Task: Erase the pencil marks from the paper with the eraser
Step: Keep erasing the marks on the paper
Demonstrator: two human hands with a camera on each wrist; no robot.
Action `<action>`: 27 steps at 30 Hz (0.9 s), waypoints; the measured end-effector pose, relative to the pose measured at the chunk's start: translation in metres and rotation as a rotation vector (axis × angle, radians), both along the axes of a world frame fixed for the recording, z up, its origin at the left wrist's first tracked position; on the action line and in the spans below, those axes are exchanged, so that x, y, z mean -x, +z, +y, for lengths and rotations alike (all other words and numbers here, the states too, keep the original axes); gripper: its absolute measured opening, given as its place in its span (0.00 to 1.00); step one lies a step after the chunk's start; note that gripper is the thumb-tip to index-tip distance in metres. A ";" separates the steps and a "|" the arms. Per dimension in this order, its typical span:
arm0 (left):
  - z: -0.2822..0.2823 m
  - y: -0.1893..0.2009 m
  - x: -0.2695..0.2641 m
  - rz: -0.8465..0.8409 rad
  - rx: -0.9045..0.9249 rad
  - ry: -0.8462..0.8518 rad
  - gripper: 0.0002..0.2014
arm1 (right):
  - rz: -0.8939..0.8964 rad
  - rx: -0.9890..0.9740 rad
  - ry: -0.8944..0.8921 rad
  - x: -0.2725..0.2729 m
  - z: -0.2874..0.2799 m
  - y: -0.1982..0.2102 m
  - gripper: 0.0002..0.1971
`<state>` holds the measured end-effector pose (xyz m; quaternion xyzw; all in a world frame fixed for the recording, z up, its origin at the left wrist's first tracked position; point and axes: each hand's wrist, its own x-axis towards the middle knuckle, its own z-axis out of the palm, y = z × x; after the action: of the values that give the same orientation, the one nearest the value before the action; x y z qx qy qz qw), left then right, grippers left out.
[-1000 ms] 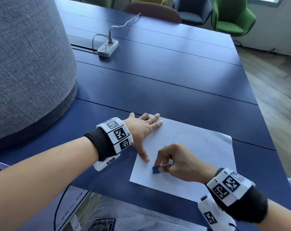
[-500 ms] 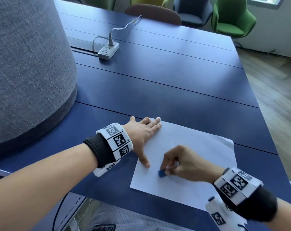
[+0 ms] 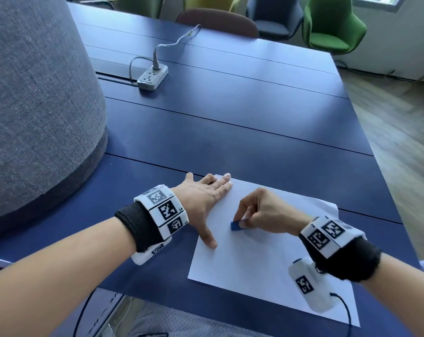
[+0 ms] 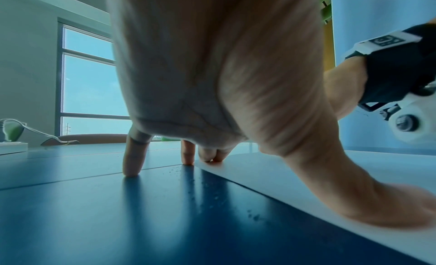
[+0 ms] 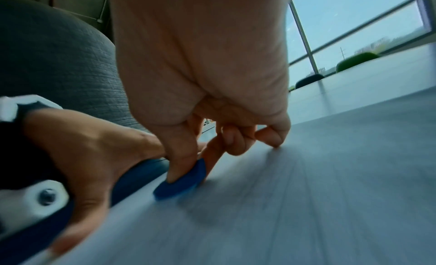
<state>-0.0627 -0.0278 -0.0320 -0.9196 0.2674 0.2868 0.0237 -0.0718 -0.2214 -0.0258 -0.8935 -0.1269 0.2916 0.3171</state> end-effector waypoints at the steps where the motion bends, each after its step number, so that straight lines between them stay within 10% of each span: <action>1: 0.000 0.001 0.000 0.004 -0.002 0.003 0.71 | -0.064 -0.018 -0.056 -0.006 0.000 -0.002 0.07; 4: -0.001 0.002 0.001 0.008 -0.003 0.012 0.71 | -0.213 -0.065 -0.227 -0.011 0.002 -0.006 0.06; 27: 0.000 -0.002 -0.001 -0.006 -0.024 -0.004 0.72 | -0.044 -0.020 0.083 0.024 0.000 -0.004 0.07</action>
<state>-0.0620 -0.0282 -0.0344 -0.9196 0.2655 0.2874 0.0360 -0.0958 -0.2214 -0.0303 -0.8905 -0.1735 0.2836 0.3107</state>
